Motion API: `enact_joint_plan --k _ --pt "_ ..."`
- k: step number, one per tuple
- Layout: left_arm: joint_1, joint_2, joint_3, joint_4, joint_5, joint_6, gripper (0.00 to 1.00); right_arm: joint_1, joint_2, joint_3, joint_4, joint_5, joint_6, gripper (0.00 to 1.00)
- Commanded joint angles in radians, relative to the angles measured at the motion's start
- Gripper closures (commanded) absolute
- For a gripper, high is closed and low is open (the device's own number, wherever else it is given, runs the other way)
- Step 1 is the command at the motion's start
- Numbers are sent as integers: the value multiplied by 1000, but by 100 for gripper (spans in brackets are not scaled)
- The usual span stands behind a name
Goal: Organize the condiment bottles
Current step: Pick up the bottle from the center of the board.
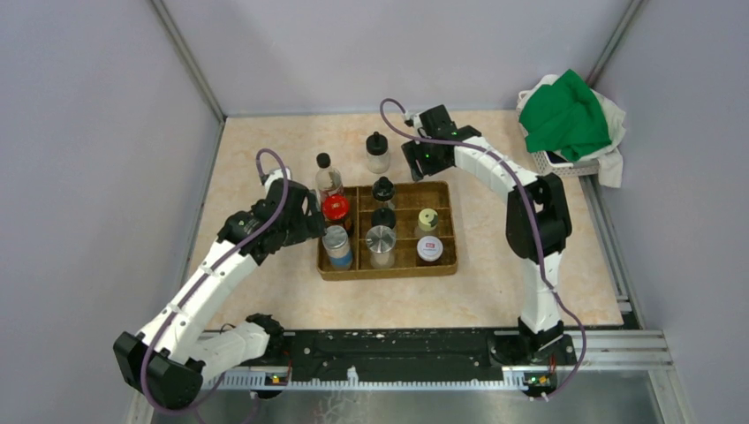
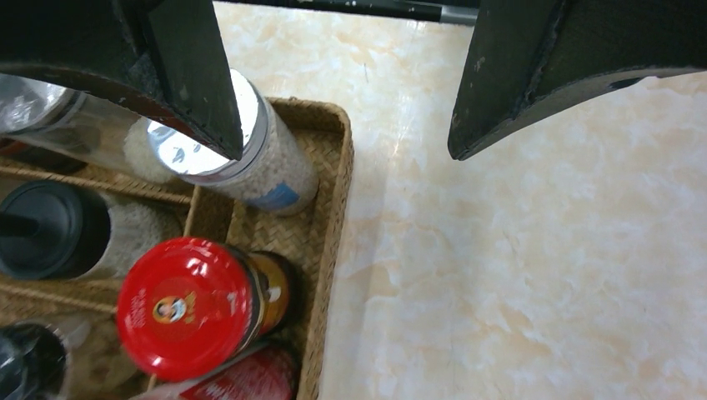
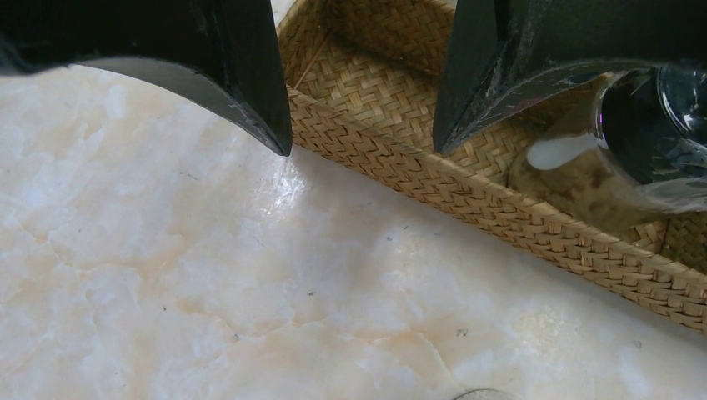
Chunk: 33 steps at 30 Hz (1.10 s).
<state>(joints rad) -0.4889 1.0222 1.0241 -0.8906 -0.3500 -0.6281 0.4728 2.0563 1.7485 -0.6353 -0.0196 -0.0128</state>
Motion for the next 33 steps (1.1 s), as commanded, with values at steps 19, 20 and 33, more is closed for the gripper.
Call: enact_joint_plan --k 19,20,33 --pt "-2 -125 -125 -106 109 -99 1 -28 50 -8 56 -68 -23 40" --pt "-1 -124 -116 -102 101 -100 1 -29 44 -2 61 -71 -20 39" --pt "-2 -19 34 -20 -22 -19 1 -11 156 356 31 -245 5 34"
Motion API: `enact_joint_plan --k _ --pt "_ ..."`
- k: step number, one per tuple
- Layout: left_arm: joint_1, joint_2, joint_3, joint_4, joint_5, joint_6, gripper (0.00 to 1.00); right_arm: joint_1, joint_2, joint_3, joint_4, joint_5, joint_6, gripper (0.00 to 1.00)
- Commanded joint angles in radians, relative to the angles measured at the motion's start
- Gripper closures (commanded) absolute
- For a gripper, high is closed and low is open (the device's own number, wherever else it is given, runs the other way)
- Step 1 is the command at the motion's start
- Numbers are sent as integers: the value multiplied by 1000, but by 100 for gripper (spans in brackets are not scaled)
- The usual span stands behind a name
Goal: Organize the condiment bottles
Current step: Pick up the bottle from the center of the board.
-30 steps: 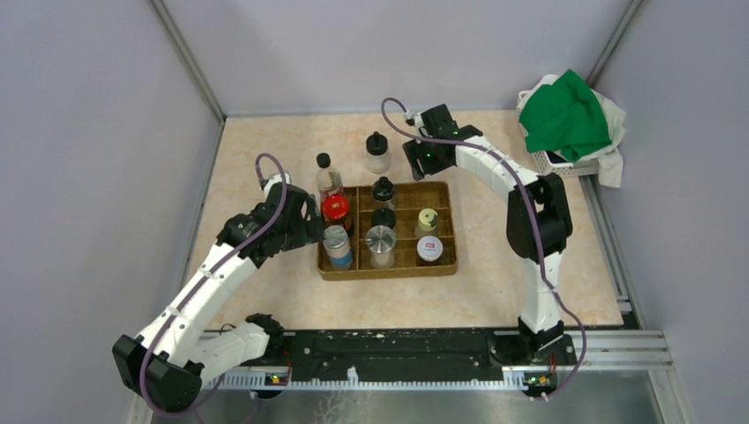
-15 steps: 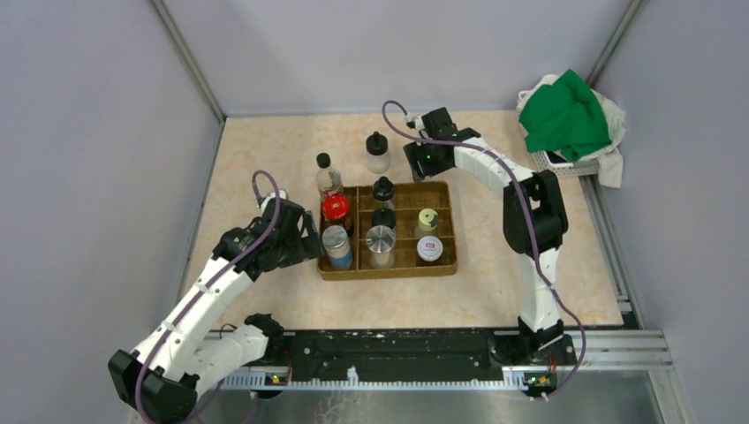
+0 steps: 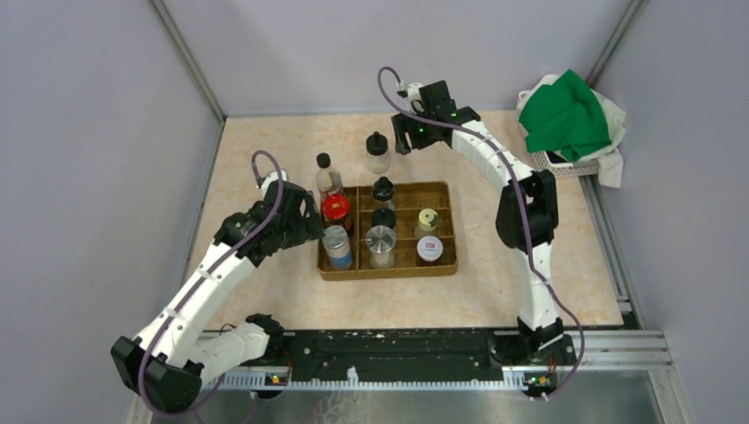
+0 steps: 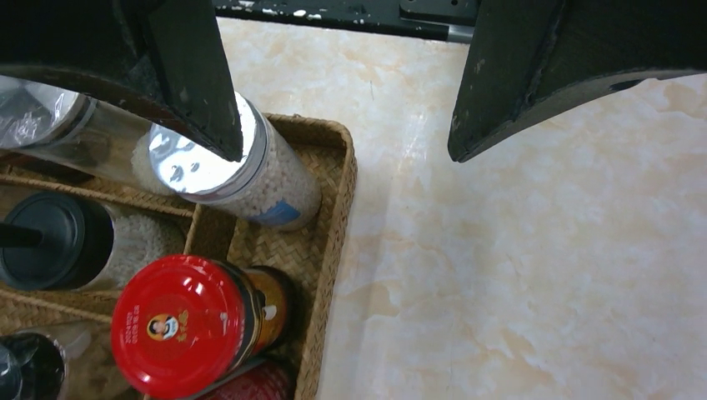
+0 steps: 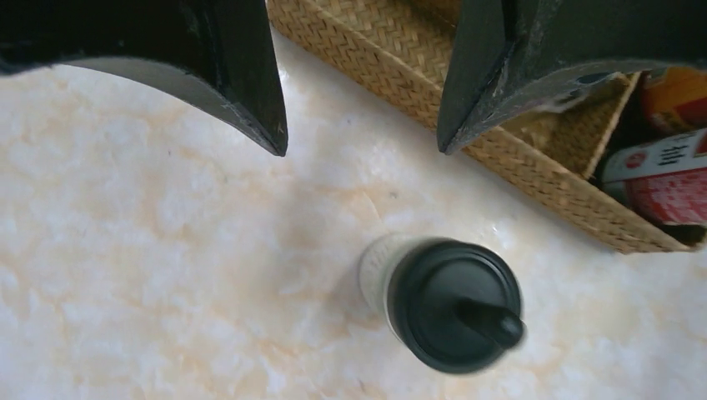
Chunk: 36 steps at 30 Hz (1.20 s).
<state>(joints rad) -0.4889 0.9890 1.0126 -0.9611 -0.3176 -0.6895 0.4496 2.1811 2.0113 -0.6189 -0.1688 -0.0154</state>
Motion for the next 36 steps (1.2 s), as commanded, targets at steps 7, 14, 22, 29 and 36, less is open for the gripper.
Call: enact_joint_plan --k 7,14,22,29,36 --pt "-2 39 58 92 -70 81 1 41 105 176 14 -173 -19 25" --pt "-3 54 60 124 -71 105 1 75 149 215 50 -201 -45 9" --pt "-3 71 53 182 -21 165 1 90 195 250 133 -156 -49 3" --pt "-2 66 26 258 9 225 1 105 243 254 240 -105 -25 3" --pt "-1 83 27 284 7 244 1 117 301 273 275 -54 -3 4"
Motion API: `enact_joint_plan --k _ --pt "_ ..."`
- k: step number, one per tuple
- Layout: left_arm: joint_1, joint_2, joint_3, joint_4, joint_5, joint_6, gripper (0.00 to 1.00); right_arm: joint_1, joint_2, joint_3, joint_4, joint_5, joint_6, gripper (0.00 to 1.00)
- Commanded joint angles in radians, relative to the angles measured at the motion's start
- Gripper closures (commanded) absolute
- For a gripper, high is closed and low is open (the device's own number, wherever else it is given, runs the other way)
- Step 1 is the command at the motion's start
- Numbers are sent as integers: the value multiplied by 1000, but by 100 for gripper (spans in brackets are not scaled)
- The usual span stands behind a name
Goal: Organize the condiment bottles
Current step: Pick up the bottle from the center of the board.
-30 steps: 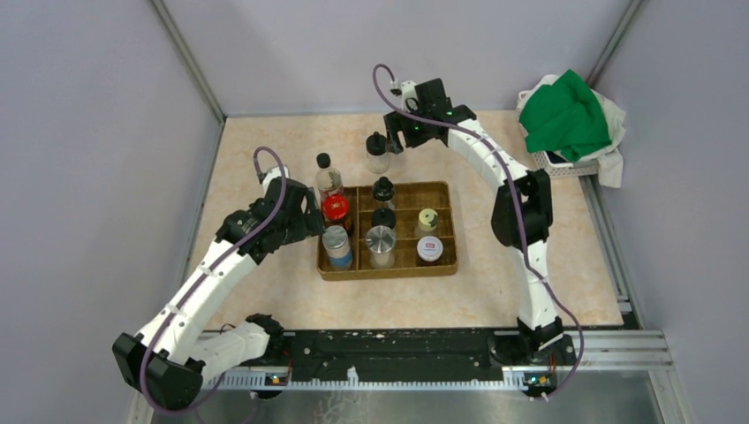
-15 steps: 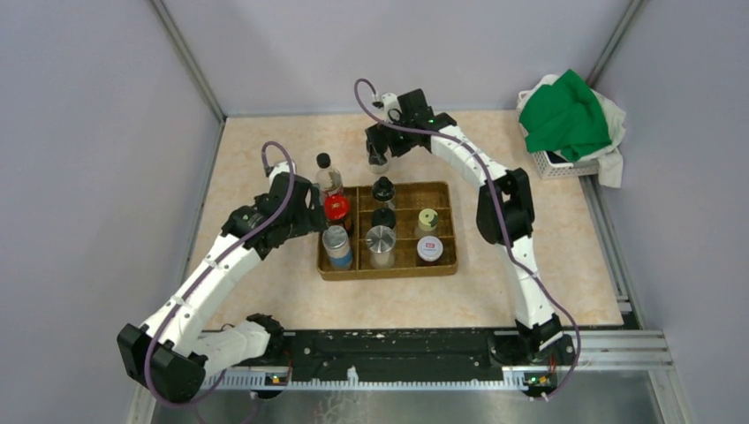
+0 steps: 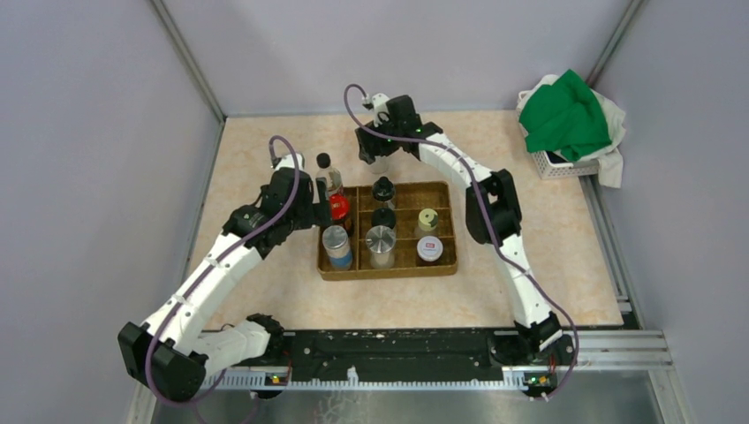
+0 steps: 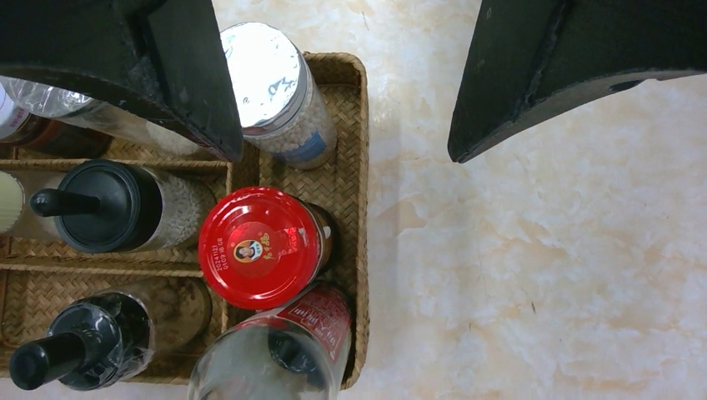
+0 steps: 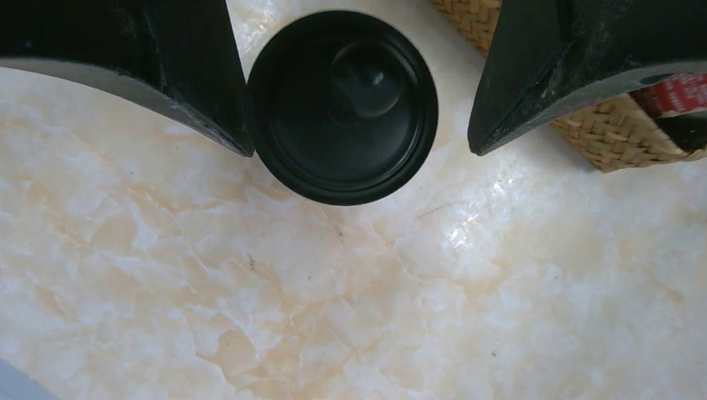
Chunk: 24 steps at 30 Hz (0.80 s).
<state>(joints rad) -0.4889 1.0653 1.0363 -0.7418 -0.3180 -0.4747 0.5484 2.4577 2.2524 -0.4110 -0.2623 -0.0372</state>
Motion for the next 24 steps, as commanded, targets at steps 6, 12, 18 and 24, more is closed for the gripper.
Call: enact_joint_plan --k 6,12,18,24 --pt "-2 17 4 89 2 43 1 20 29 6 121 112 30 8" --pt "-2 21 -4 100 2 50 1 20 27 -19 176 161 76 21" --pt "-1 12 -14 105 3 50 1 20 42 -1 153 154 82 48" --pt "-1 3 -22 110 -1 47 1 20 -40 -79 150 169 71 68"
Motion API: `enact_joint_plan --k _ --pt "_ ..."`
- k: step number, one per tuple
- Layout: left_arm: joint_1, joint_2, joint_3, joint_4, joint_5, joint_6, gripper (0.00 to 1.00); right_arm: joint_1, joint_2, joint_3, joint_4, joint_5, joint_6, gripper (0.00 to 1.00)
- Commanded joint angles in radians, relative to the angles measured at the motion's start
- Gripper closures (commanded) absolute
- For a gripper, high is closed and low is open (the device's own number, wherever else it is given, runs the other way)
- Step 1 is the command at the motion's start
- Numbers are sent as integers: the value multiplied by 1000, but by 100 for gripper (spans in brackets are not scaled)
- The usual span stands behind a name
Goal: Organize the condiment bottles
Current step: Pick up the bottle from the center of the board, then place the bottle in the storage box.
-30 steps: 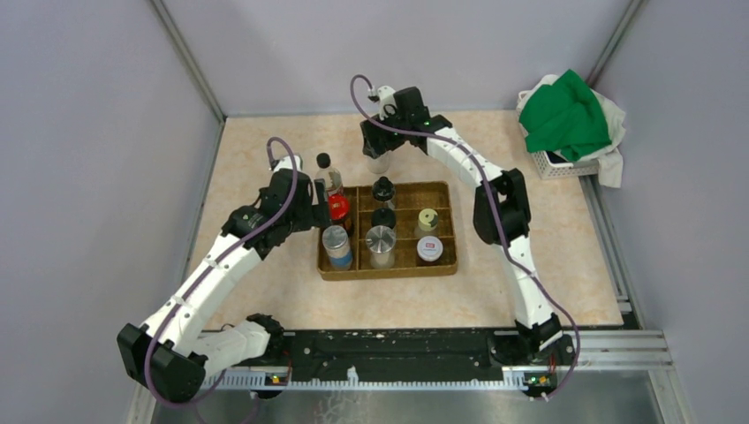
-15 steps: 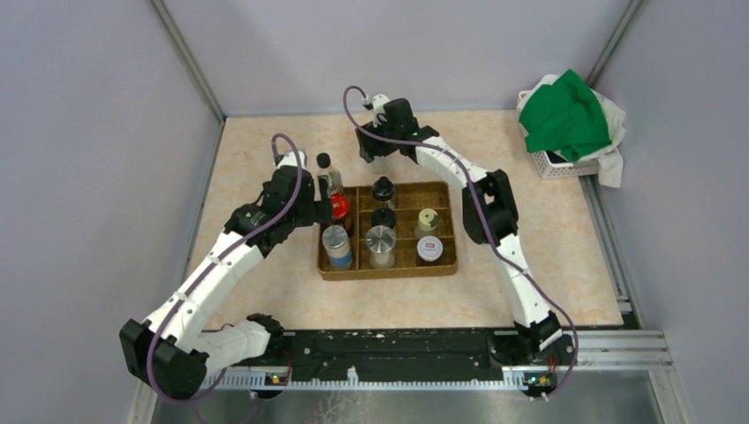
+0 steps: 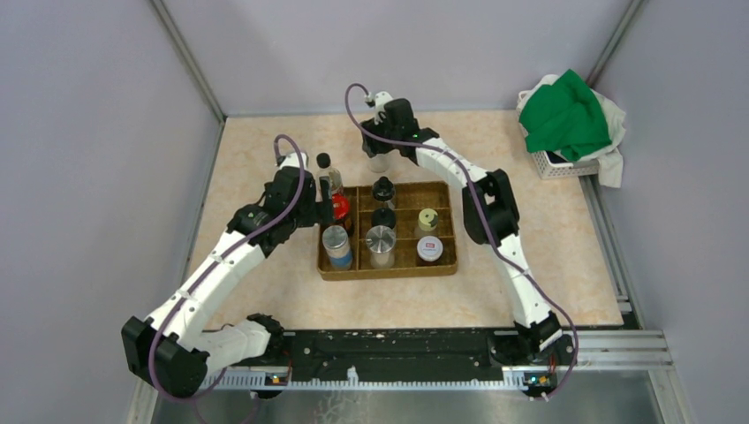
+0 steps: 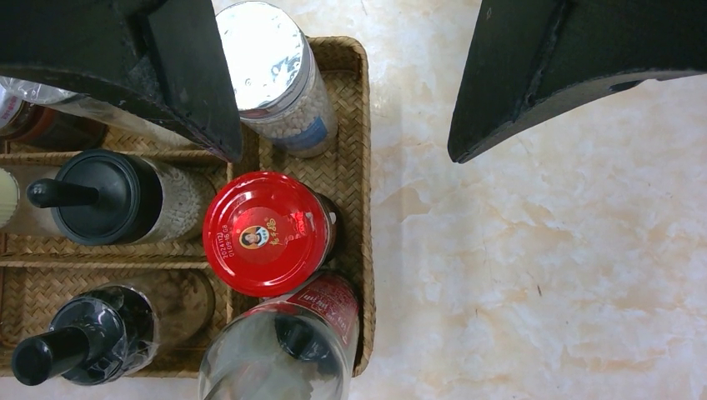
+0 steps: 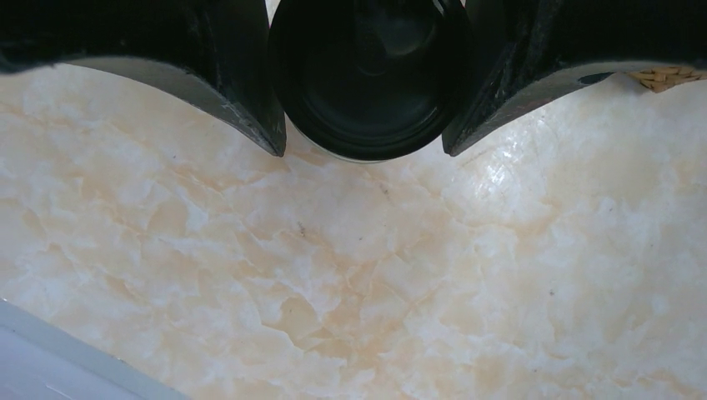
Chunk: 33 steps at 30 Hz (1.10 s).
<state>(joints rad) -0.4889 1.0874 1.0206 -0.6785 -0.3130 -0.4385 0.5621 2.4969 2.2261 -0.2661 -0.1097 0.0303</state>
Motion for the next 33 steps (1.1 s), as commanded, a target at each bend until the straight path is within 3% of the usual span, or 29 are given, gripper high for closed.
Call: enact_joint_plan --k 1,9,19,25,29,33 --pt "-2 -18 -7 48 -10 11 1 6 -104 -68 3 24 -3 68" --pt "-1 -29 25 63 -30 40 1 -18 -317 -131 -64 73 -91 69" --pt "34 140 266 81 3 190 1 -33 -594 -145 -214 127 -129 70" --pt "113 290 407 139 150 236 1 -33 -795 -379 -211 158 -125 70" --pt "128 396 516 152 153 276 1 -33 -891 -556 -159 159 -103 71" --pt "128 425 526 195 161 311 1 -33 -931 -671 -111 137 -74 72"
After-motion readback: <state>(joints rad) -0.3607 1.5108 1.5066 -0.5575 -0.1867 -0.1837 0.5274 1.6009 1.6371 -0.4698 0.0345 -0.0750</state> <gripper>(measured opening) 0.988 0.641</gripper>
